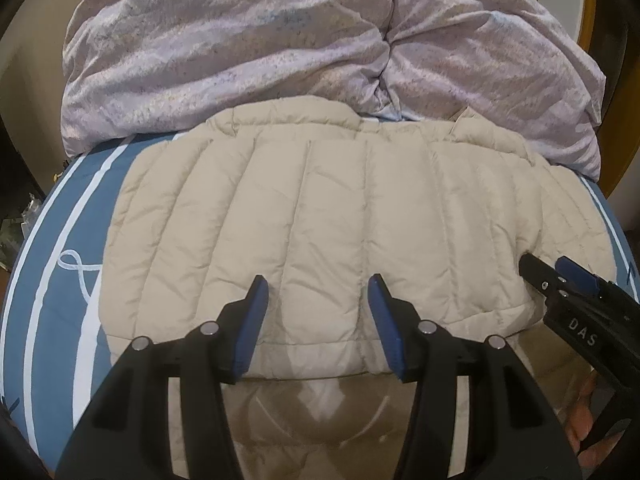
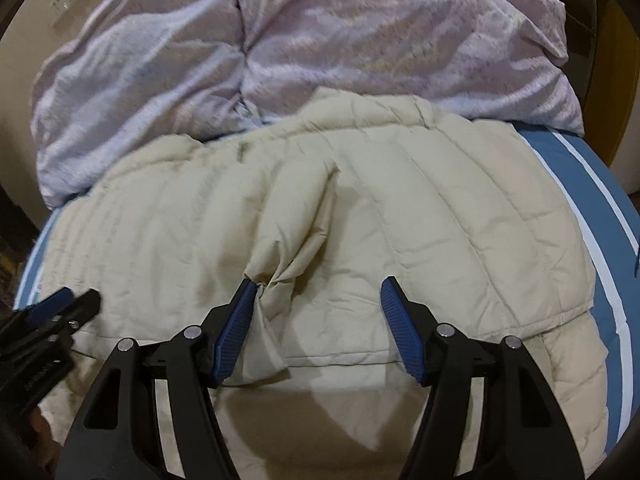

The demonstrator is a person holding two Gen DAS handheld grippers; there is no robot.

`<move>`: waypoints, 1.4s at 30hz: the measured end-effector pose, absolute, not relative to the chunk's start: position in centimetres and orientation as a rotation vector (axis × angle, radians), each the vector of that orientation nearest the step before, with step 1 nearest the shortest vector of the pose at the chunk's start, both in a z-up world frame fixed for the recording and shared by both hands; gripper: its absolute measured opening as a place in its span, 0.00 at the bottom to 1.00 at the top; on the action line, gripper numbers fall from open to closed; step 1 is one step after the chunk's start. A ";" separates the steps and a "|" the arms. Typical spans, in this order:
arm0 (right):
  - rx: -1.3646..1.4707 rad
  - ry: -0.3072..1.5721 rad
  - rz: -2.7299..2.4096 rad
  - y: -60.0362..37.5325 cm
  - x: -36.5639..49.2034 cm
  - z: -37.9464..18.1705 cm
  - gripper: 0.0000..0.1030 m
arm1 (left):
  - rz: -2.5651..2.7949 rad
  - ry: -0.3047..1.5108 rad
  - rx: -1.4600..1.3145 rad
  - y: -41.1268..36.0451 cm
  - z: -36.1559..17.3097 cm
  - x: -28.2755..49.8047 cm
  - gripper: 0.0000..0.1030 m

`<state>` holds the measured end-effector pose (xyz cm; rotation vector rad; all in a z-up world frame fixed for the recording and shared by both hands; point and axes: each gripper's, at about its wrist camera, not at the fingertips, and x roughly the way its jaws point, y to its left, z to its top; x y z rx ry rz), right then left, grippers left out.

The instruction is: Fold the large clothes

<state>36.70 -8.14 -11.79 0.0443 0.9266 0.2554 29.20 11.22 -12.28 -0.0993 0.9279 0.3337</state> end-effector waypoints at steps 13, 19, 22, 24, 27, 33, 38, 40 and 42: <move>-0.002 0.933 0.282 -9.2 35.3 -11.3 0.80 | 0.293 0.924 -0.138 12.4 -11.5 26.2 0.59; -0.007 0.936 0.322 -12.3 32.4 -10.2 0.88 | 0.274 0.921 -0.164 14.6 -10.7 20.8 0.60; -0.022 0.932 0.321 -14.8 30.6 -9.9 0.89 | 0.284 0.922 -0.176 15.8 -10.7 17.4 0.60; -0.031 0.928 0.324 -17.0 29.1 -9.8 0.89 | 0.292 0.924 -0.188 16.6 -10.9 15.0 0.60; -0.046 0.922 0.311 -20.3 27.0 -10.0 0.89 | 0.298 0.922 -0.213 17.7 -11.1 11.7 0.60; -0.012 0.919 0.261 -26.9 23.4 -11.2 0.89 | 0.312 0.912 -0.261 19.0 -12.0 6.6 0.60; 0.044 0.926 0.243 -30.6 21.2 -12.4 0.89 | 0.309 0.908 -0.310 19.6 -12.8 4.2 0.60; 0.065 0.932 0.235 -31.6 20.6 -12.8 0.89 | 0.301 0.914 -0.327 19.5 -13.2 3.7 0.60; 0.088 0.931 0.239 -32.3 20.2 -13.0 0.89 | 0.298 0.916 -0.335 19.3 -13.5 3.1 0.59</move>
